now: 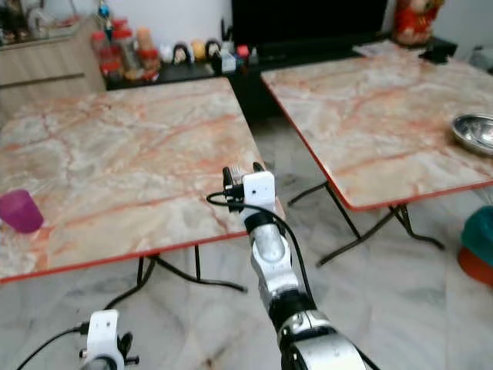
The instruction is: Setting the table
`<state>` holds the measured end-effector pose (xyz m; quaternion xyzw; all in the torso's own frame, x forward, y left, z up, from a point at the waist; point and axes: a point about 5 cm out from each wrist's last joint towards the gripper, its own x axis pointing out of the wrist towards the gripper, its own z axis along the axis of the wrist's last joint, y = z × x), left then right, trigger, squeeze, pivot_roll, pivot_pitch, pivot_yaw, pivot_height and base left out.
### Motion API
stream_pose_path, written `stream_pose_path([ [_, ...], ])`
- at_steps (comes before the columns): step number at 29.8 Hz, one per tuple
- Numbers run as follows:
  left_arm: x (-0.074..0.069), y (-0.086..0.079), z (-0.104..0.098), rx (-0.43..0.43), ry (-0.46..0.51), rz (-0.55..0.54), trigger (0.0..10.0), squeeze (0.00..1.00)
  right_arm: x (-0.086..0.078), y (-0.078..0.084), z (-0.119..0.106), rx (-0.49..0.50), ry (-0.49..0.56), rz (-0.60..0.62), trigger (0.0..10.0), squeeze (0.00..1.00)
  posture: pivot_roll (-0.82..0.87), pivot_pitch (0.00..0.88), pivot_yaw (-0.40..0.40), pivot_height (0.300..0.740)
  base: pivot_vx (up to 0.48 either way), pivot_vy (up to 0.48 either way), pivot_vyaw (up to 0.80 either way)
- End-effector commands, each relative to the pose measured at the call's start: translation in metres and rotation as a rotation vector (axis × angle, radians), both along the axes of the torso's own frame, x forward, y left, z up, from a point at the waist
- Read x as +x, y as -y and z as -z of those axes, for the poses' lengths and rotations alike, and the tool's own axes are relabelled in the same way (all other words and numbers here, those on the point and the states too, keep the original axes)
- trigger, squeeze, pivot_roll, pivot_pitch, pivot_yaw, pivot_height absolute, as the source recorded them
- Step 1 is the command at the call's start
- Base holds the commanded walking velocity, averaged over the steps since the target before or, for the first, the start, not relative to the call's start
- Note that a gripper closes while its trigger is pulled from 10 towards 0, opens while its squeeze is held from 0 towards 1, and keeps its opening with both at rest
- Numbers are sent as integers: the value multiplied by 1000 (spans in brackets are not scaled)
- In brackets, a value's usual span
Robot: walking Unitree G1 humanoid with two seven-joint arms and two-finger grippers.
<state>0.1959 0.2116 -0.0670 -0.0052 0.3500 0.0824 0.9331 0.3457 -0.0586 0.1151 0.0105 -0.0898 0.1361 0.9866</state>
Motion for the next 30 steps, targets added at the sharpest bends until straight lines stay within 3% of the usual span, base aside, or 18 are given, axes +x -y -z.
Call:
stream_pose_path([
  [1, -1, -2, 0, 8, -11, 10, 10000, 0, 1, -3, -4, -9, 18, -10, 10000, 0, 56, 0, 45, 728, 274, 0, 0],
  [9, 0, 0, 1, 6, -10, 14, 10000, 0, 0, -4, -3, -27, 18, -18, 10000, 0, 54, 0, 44, 728, 273, 0, 567],
  [30, 1, 0, 0, 3, -8, 9, 10000, 0, -2, 4, 5, -8, -15, 16, 10000, 0, 49, 0, 48, 728, 275, 0, 0],
])
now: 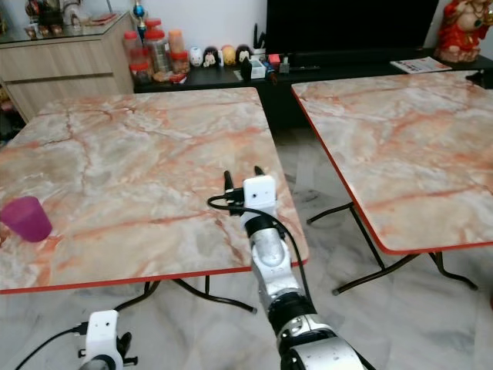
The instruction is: Setting the table
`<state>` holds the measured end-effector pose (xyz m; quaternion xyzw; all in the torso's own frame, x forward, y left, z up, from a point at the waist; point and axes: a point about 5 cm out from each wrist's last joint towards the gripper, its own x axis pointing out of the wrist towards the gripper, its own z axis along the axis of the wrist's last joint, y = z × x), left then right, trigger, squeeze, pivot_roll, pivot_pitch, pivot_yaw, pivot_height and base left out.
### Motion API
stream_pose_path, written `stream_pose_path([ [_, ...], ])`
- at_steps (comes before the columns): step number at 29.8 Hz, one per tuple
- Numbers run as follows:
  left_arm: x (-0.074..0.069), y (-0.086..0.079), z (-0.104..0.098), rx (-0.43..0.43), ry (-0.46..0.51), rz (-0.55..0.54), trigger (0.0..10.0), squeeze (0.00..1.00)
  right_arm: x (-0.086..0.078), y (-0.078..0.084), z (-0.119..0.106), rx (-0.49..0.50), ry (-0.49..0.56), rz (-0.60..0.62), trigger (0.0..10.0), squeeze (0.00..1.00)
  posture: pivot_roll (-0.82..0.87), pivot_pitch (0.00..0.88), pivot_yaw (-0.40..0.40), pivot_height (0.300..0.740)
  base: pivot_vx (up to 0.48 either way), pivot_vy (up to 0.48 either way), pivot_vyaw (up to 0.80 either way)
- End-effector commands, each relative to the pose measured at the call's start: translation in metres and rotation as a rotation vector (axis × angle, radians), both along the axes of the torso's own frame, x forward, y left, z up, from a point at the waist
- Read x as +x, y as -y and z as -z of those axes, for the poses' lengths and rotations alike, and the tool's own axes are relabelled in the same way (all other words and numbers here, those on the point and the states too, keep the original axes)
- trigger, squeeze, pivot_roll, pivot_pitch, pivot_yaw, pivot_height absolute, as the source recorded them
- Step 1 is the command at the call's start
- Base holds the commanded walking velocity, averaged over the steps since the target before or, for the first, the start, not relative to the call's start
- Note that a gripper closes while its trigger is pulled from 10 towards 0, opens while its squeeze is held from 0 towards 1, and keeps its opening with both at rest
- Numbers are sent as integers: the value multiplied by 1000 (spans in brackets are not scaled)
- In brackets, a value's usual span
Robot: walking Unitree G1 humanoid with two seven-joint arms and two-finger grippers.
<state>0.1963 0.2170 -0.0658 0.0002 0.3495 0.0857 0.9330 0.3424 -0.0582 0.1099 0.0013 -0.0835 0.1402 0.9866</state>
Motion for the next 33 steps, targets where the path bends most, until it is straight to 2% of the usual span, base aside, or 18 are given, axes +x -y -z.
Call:
stream_pose_path([
  [1, 1, 6, 1, -9, -7, 11, 10000, 0, 1, 6, 1, 12, -8, 25, 10000, 0, 49, 0, 49, 728, 274, 0, 0],
  [9, 0, 5, 1, -8, -9, 12, 10000, 0, -1, 8, 4, 9, -15, 40, 10000, 0, 43, 0, 57, 728, 275, 0, 0],
  [18, -1, 5, 2, -6, -14, 17, 10000, 0, -3, 18, 11, -5, -39, 98, 10000, 0, 40, 0, 61, 728, 274, 0, 0],
  [26, -1, 5, 2, -7, -18, 18, 10000, 0, -11, 27, 27, -34, -87, 119, 10000, 0, 40, 0, 57, 728, 0, 0, 0],
  [33, -2, 7, 3, -14, -26, 28, 10000, 0, -11, 31, 34, -60, -144, 162, 10000, 0, 39, 0, 56, 728, 0, 0, 0],
])
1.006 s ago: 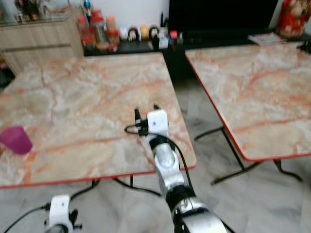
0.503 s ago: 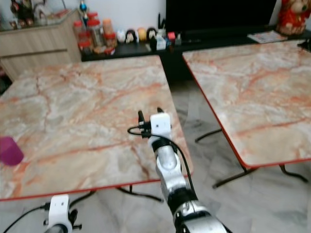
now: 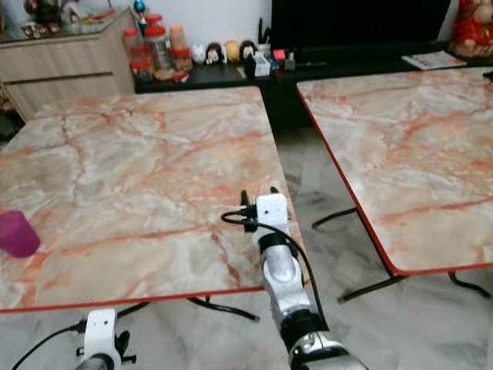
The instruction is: Setting the table
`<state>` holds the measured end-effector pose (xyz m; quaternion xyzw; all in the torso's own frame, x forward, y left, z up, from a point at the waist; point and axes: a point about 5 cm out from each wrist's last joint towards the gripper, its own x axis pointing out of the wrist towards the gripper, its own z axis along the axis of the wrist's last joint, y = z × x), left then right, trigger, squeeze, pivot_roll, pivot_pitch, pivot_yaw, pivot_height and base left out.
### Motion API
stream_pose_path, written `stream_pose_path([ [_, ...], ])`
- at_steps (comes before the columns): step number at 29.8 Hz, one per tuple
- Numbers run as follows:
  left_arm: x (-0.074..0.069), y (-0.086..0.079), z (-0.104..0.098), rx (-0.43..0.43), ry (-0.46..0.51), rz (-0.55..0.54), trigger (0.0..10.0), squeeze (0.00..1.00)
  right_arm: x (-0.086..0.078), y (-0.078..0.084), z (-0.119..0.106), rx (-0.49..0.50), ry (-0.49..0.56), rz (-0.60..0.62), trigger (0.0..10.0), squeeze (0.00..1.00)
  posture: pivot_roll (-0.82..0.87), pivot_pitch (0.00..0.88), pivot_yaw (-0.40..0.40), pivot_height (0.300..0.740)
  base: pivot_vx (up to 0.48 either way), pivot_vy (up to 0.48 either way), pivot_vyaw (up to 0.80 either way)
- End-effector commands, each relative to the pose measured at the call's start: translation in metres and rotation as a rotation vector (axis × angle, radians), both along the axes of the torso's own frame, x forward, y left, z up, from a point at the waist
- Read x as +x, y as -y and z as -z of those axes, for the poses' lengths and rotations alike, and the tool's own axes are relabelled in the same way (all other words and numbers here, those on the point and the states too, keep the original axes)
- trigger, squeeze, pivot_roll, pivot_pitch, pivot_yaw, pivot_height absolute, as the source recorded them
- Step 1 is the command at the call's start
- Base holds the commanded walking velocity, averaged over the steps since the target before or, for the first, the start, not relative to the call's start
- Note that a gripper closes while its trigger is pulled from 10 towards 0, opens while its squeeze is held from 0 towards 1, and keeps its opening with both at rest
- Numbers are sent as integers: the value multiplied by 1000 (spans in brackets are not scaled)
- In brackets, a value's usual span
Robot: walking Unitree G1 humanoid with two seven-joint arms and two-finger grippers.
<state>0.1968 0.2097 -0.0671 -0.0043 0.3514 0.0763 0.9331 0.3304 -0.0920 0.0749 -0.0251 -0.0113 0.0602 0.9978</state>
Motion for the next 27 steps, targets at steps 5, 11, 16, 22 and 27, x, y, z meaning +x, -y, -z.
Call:
stream_pose_path([
  [5, -4, -1, 3, 1, -28, 20, 10000, 0, 4, -2, 1, 43, -51, 27, 10000, 0, 43, 0, 55, 728, 0, 0, 0],
  [11, -4, -1, 3, 0, -31, 23, 10000, 0, 8, -2, -2, 36, -63, 40, 10000, 0, 43, 0, 55, 728, 0, 0, 0],
  [16, -4, -1, 3, 2, -30, 22, 10000, 0, 10, -2, -3, 25, -70, 39, 10000, 0, 43, 0, 55, 728, 0, 0, 0],
  [22, -4, 0, 3, -4, -29, 19, 10000, 0, 7, 3, 11, 16, -164, 73, 10000, 0, 45, 0, 53, 728, 0, 0, 0],
  [27, -4, 1, 3, -11, -35, 19, 10000, 0, 7, 5, 17, -14, -240, 95, 10000, 0, 40, 0, 56, 728, 0, 0, 0],
])
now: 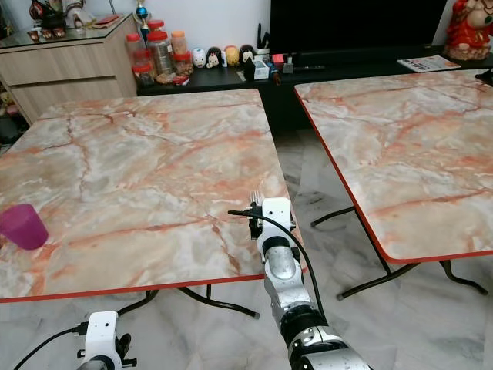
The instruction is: Setting the table
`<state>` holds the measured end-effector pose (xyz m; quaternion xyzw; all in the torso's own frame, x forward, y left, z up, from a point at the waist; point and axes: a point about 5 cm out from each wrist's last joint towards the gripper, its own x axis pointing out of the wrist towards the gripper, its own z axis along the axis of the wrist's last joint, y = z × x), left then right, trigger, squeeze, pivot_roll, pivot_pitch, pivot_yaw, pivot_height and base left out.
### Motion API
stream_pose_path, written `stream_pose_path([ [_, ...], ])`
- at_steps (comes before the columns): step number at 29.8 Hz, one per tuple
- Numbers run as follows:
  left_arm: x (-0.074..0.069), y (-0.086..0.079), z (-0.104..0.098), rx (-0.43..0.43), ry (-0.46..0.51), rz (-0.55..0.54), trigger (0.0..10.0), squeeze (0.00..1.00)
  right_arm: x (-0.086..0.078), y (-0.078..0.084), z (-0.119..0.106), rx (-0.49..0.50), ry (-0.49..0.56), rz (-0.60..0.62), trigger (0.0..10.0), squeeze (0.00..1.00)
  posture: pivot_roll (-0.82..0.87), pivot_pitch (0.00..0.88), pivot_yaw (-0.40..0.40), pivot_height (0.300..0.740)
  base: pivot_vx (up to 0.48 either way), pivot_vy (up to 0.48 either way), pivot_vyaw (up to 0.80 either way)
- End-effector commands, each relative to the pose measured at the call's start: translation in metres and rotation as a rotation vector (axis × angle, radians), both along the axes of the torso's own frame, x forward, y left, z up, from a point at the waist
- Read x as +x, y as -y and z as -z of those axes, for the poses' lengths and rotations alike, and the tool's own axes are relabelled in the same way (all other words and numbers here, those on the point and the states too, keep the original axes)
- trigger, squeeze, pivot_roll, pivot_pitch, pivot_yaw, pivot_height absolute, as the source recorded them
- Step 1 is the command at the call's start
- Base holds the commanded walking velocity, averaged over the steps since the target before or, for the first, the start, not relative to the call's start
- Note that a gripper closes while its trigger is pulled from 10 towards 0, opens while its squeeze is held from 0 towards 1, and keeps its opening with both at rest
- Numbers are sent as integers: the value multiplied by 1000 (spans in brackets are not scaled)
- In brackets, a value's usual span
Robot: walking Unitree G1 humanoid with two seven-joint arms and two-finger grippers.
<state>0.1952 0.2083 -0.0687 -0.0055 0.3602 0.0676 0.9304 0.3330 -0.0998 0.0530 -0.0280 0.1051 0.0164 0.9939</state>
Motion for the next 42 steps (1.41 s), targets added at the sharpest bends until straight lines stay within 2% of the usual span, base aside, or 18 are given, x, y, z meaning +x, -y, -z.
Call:
stream_pose_path([
  [1, -3, 0, 2, -3, -17, 4, 10000, 0, 6, -3, -5, 8, -18, 7, 10000, 0, 42, 0, 57, 728, 0, 0, 0],
  [19, -3, 3, 2, -12, -15, 4, 10000, 0, 20, -11, -14, 24, -121, -8, 10000, 0, 53, 0, 51, 728, 0, 0, 0],
  [32, -2, 8, 3, -30, -12, 11, 10000, 0, 19, -5, -7, 1, -204, -10, 10000, 0, 52, 0, 43, 728, 0, 0, 0],
  [42, -4, 11, 4, -36, -15, 0, 10000, 0, 21, -11, -11, 2, -201, -58, 10000, 0, 60, 0, 26, 728, 0, 0, 0],
])
